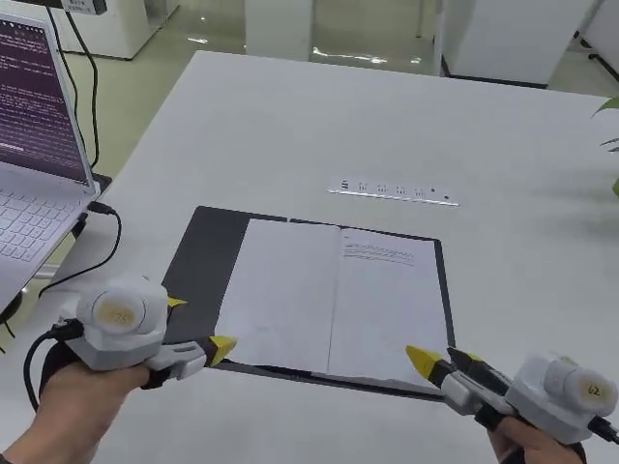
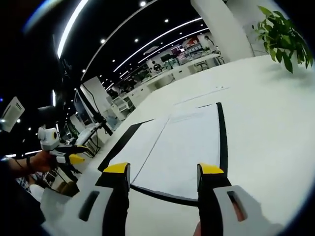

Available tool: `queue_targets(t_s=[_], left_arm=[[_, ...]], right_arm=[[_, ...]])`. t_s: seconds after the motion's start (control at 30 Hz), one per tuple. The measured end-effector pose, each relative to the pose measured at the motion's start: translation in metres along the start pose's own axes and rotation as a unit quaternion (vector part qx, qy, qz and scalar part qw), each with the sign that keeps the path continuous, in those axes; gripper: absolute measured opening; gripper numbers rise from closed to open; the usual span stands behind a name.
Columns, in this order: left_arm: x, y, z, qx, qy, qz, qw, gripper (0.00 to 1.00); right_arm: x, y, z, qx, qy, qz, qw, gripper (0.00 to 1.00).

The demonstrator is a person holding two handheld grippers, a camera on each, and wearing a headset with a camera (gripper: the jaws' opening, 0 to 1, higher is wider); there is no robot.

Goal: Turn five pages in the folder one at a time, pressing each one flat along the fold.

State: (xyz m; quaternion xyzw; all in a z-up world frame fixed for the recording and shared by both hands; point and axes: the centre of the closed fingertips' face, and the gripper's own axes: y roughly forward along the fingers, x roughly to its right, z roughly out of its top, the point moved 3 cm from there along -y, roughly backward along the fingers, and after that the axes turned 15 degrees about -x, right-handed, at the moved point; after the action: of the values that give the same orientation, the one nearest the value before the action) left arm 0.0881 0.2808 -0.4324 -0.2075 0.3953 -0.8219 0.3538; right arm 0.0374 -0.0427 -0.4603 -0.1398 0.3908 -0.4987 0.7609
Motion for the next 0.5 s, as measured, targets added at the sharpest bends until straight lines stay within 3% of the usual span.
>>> queue_targets(t_s=[0.07, 0.33, 0.5], left_arm=[[-0.001, -0.001, -0.007, -0.012, 0.003, 0.009, 0.9999, 0.56], [0.005, -0.015, -0.019, 0.004, -0.029, 0.005, 0.9996, 0.67], [0.011, -0.016, -0.026, 0.000, -0.034, 0.006, 0.9994, 0.70]], right_arm=[[-0.002, -0.004, -0.005, -0.008, -0.012, -0.004, 0.9999, 0.57], [-0.007, -0.018, -0.023, -0.019, -0.021, -0.001, 0.9996, 0.63], [-0.011, -0.024, -0.034, -0.041, -0.040, -0.002, 0.9984, 0.66]])
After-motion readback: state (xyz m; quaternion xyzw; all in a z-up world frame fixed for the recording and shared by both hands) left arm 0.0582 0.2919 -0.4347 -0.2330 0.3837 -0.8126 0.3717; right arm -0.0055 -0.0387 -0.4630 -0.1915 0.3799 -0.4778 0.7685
